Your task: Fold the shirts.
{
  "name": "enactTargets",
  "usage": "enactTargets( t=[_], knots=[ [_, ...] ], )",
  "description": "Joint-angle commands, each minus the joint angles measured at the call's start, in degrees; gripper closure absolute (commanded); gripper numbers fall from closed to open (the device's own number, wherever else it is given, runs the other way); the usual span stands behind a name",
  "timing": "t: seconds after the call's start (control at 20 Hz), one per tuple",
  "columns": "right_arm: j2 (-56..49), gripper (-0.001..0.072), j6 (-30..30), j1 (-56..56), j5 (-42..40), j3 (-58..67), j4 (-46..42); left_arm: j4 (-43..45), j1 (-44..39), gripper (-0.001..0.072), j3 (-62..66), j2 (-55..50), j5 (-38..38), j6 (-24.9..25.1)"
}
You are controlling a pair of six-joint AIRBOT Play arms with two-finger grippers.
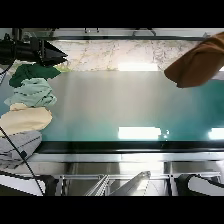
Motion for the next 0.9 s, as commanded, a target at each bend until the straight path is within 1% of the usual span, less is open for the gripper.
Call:
enactTargets(
  t=[0.0, 0.1, 0.15, 0.25, 0.4, 0.45, 0.5, 0.55, 0.6, 0.7, 0.75, 0.85],
  knots=[
    [-5.9, 0.0692, -2.8, -8.3, -1.2, 0.3, -0.7, 0.0, 0.0, 0.0362, 0.0, 0.0, 0.4, 0.0],
    [-7.6, 0.0692, -11.1, -11.2, -1.9, 0.8, 5.0, 0.0, -0.1, 0.0362, 0.0, 0.0, 0.7, 0.0],
    [-7.6, 0.0692, -13.2, -12.7, -2.6, 1.2, 6.1, 0.1, 0.0, 0.0362, 0.0, 0.0, 1.6, 0.0],
    [-7.6, 0.0692, -14.3, -15.6, -2.4, 2.7, 6.8, 0.1, 0.0, 0.0362, 0.0, 0.0, 3.7, 0.0],
    [-7.6, 0.0692, -15.2, -20.5, 3.7, 3.1, 5.9, 0.1, 0.0, 0.0362, 0.0, -0.1, 4.1, 0.0],
    [-7.6, 0.0692, -13.8, -22.2, 6.4, 3.0, 3.6, 0.1, 0.0, 0.0362, 0.0, -0.1, 4.1, 0.0],
    [-7.6, 0.0693, -10.5, -23.8, 9.3, 2.9, -1.4, 0.1, 0.0, 0.0362, 0.0, -0.1, 3.9, 0.0],
    [-7.6, 0.0693, -6.7, -25.2, 12.7, 2.7, -8.2, 0.2, 0.0, 0.0362, 0.0, -0.1, 3.5, 0.0],
    [-7.6, 0.0694, -4.2, -26.8, 16.7, 2.2, -15.8, 0.2, 0.0, 0.0362, 0.0, -0.1, 2.7, 0.0],
    [-7.6, 0.0694, -3.0, -29.7, 23.9, -0.1, -28.1, 0.2, 0.0, 0.0362, 0.0, -0.1, 2.3, 0.0],
    [-7.5, 0.0694, -2.8, -31.0, 26.5, -1.9, -33.8, 0.2, 0.0, 0.0362, 0.0, -0.1, 2.3, 0.0],
    [-7.0, 0.0694, -0.3, -33.2, 30.3, -6.3, -45.4, 0.2, -0.1, 0.0362, 0.0, -0.1, 2.3, 0.0]
  ],
)
